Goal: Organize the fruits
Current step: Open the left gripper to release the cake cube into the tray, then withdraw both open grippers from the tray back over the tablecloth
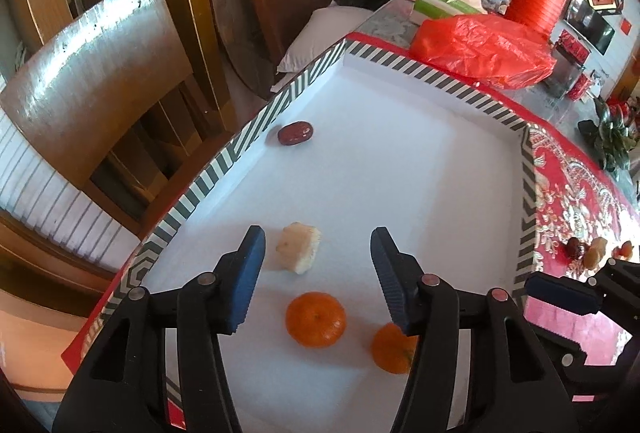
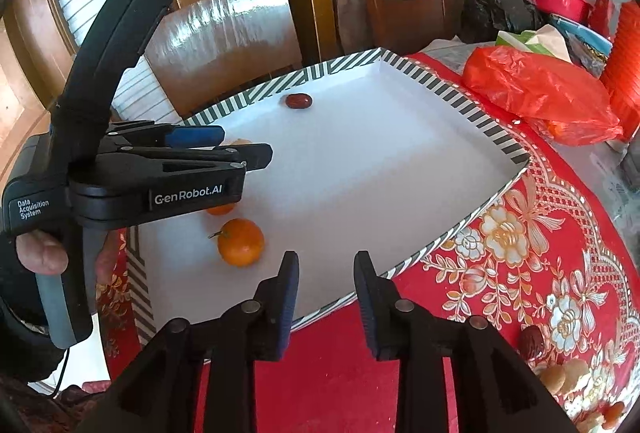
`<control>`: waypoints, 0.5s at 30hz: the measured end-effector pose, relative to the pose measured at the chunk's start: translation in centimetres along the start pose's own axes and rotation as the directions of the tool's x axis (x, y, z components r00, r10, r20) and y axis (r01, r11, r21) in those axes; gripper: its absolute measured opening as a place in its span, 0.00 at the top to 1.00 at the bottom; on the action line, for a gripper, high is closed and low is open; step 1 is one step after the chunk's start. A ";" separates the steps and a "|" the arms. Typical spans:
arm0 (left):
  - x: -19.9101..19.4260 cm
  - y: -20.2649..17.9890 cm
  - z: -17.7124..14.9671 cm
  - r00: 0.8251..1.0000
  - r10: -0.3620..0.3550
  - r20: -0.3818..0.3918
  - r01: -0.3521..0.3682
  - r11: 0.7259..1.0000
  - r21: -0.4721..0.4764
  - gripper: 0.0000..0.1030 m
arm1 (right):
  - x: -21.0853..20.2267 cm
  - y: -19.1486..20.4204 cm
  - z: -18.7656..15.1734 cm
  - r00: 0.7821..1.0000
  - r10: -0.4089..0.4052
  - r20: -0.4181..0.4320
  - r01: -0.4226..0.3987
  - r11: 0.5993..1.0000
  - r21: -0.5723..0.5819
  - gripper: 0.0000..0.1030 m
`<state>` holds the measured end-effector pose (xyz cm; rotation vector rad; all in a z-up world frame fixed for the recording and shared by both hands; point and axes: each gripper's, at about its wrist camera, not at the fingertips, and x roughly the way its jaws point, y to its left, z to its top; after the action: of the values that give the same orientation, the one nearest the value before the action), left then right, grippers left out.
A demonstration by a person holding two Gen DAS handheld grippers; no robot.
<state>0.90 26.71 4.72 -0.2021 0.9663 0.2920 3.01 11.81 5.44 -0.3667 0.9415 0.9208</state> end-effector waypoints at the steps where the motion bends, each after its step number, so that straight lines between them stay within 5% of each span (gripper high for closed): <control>1: -0.2 -0.1 0.0 1.000 -0.006 0.001 0.006 1.000 0.000 0.47 | -0.2 -0.1 -0.2 1.000 -0.004 -0.003 0.004 1.000 0.004 0.70; 15: -2.6 -1.0 0.5 0.982 -0.184 -0.052 0.182 0.982 -0.046 0.47 | -3.5 -1.7 -3.9 0.999 -0.046 0.017 0.044 0.994 0.099 0.65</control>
<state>0.29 25.53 7.19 -0.3362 0.9903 0.1378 1.43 6.53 5.89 -0.2933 0.9533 0.8321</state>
